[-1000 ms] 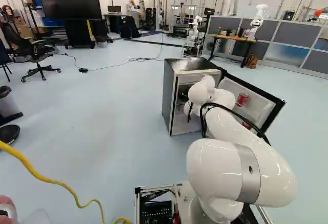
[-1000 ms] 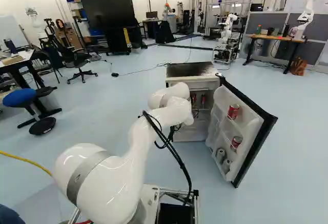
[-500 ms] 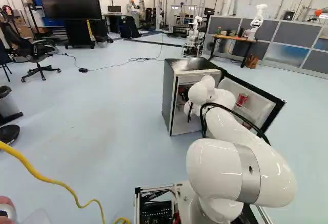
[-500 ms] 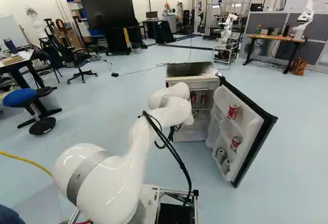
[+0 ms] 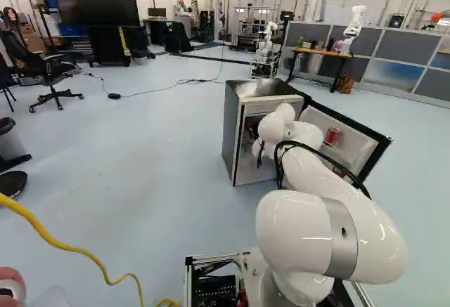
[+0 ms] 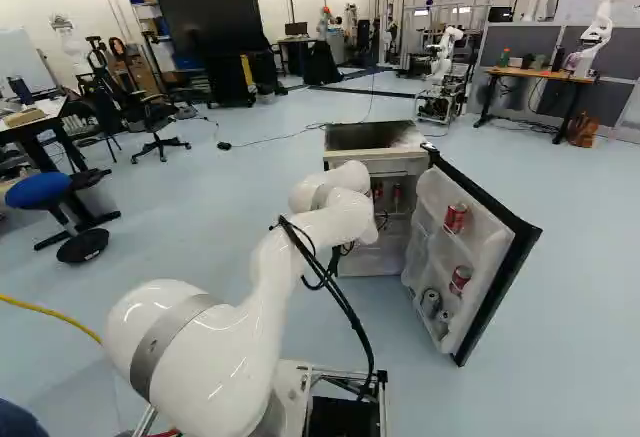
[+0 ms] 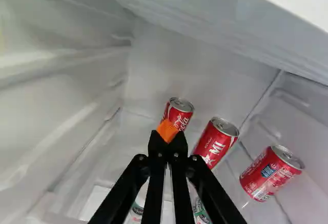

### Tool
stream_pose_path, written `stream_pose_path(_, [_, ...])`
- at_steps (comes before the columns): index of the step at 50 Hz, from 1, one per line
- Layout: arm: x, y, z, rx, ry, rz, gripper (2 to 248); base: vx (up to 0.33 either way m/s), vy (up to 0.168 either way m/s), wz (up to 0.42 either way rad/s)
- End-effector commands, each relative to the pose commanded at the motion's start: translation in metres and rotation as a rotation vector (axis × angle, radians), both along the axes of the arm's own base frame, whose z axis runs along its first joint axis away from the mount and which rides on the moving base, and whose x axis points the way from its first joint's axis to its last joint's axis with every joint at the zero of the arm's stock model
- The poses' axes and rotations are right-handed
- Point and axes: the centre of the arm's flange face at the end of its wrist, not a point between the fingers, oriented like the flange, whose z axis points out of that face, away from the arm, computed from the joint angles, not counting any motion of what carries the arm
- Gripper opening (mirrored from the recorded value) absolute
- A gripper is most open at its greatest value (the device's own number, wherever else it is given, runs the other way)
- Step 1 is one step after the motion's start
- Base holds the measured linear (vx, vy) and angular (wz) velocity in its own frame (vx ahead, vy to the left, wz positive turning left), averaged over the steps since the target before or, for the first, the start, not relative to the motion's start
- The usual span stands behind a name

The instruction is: Grab a drink from the fridge

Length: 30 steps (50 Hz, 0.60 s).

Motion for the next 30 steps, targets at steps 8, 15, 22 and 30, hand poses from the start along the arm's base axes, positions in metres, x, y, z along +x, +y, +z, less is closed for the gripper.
stream_pose_path(8, [0.0,0.0,0.0,0.0,0.0,0.0,21,0.0,0.0,0.0])
stream_pose_path(15, [0.0,0.0,0.0,0.0,0.0,0.0,47,0.0,0.0,0.0])
stream_pose_path(22, [0.0,0.0,0.0,0.0,0.0,0.0,82,0.0,0.0,0.0])
stream_pose_path(30, [0.0,0.0,0.0,0.0,0.0,0.0,154,0.0,0.0,0.0])
